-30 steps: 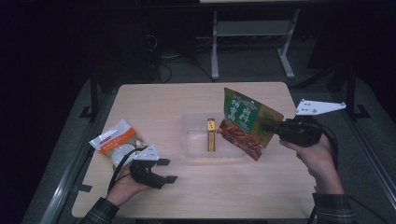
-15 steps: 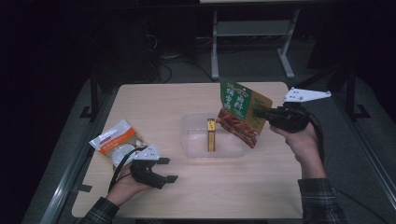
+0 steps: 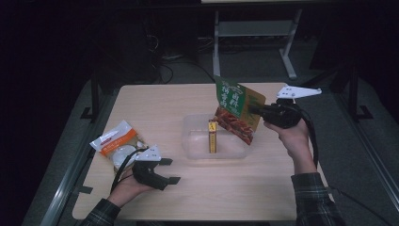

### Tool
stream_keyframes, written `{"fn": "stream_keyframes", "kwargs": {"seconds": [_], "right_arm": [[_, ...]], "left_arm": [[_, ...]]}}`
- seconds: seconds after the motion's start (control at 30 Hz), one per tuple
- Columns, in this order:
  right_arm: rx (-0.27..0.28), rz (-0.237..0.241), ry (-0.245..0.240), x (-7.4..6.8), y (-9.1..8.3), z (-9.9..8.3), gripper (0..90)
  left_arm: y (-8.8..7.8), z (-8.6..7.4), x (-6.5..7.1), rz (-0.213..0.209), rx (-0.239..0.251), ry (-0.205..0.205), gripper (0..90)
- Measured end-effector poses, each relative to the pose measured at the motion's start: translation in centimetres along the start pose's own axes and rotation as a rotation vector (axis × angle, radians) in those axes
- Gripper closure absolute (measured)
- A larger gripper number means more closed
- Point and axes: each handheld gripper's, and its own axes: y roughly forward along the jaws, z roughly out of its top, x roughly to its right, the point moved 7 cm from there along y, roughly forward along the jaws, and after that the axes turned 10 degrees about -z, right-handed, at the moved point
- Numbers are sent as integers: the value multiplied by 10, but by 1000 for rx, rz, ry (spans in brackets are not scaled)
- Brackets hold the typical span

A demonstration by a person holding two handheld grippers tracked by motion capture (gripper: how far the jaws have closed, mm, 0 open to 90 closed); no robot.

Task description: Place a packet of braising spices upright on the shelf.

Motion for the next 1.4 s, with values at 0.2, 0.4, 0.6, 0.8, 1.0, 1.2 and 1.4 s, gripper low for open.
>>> {"fn": "stream_keyframes", "kwargs": {"seconds": [0.2,0.4,0.6,0.8,1.0,1.2,1.4], "right_arm": [[12,-10,7,3,0,-1,896],[18,-19,9,4,-1,0,897],[17,-30,-2,3,0,-1,897],[15,-47,-8,3,0,-1,897],[-8,-53,-24,-1,7,-5,896],[-29,-47,-29,-2,16,-11,896],[-42,-38,-28,-4,20,-15,896]], "left_arm": [[1,0,1,-6,-6,2,208],[0,0,1,-8,3,2,208],[0,0,1,-7,5,1,208],[0,0,0,-7,7,0,208],[0,0,1,-6,5,0,208],[0,-1,1,-12,-6,6,208],[1,-1,2,-15,-8,3,208]]}}
